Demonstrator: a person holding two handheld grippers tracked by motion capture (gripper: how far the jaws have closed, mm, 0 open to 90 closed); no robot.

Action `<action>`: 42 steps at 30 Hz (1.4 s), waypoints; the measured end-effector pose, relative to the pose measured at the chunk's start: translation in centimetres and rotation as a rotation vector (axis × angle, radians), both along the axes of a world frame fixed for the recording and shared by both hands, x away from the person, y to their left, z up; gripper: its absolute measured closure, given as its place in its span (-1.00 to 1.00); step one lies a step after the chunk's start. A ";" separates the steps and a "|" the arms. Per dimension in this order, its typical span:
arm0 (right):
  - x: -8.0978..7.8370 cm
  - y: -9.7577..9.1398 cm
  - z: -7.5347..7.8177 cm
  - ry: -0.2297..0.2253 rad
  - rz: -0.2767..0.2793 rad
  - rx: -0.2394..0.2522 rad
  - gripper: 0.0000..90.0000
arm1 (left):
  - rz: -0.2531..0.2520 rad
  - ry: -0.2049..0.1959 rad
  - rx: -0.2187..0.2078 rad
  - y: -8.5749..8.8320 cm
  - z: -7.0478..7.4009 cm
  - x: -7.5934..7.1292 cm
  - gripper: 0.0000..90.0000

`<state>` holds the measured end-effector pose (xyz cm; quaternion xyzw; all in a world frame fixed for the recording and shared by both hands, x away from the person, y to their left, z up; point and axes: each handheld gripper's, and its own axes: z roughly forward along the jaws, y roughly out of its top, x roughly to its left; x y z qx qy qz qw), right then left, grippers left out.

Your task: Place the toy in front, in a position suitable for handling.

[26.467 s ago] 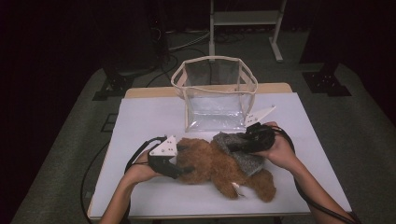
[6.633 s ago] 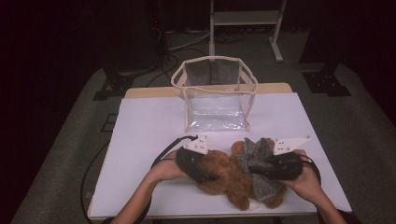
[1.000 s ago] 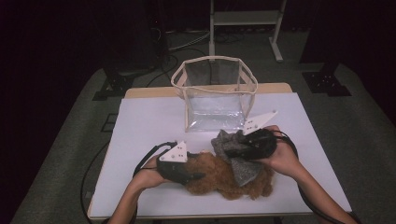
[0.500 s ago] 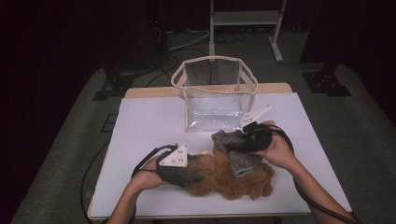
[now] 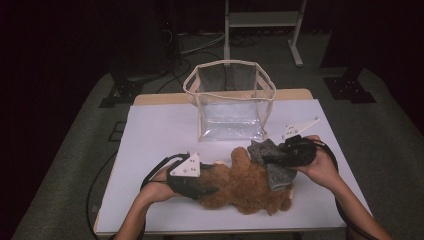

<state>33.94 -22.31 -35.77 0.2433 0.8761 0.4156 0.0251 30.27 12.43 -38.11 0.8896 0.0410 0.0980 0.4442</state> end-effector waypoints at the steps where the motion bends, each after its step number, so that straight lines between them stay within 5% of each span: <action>1: -0.5 0.2 0.0 -0.004 0.011 0.004 0.65 | 0.012 0.006 -0.003 0.1 0.1 0.1 -0.30; 8: -2.8 0.1 0.2 -0.033 0.041 0.016 0.65 | -0.014 0.000 0.010 0.0 0.0 -0.2 -0.11; 18: 1.4 -4.0 -0.5 0.018 -0.118 0.053 0.66 | -0.032 -0.012 0.018 0.1 -0.2 -0.3 -0.10; 23: 1.5 -5.9 -0.7 0.038 -0.170 0.088 0.66 | -0.030 -0.006 0.020 0.1 -0.1 -0.2 -0.13; 28: 0.3 -4.7 -0.3 0.021 -0.121 0.075 0.66 | -0.005 0.000 0.007 -0.1 -0.1 0.0 -0.15; 38: -2.1 0.5 0.3 -0.006 0.065 0.072 0.65 | 0.042 0.025 -0.034 -0.1 -0.4 0.5 -0.17; 42: -2.1 0.5 0.2 0.004 0.060 0.070 0.65 | 0.039 0.020 -0.029 -0.2 -0.3 0.5 -0.17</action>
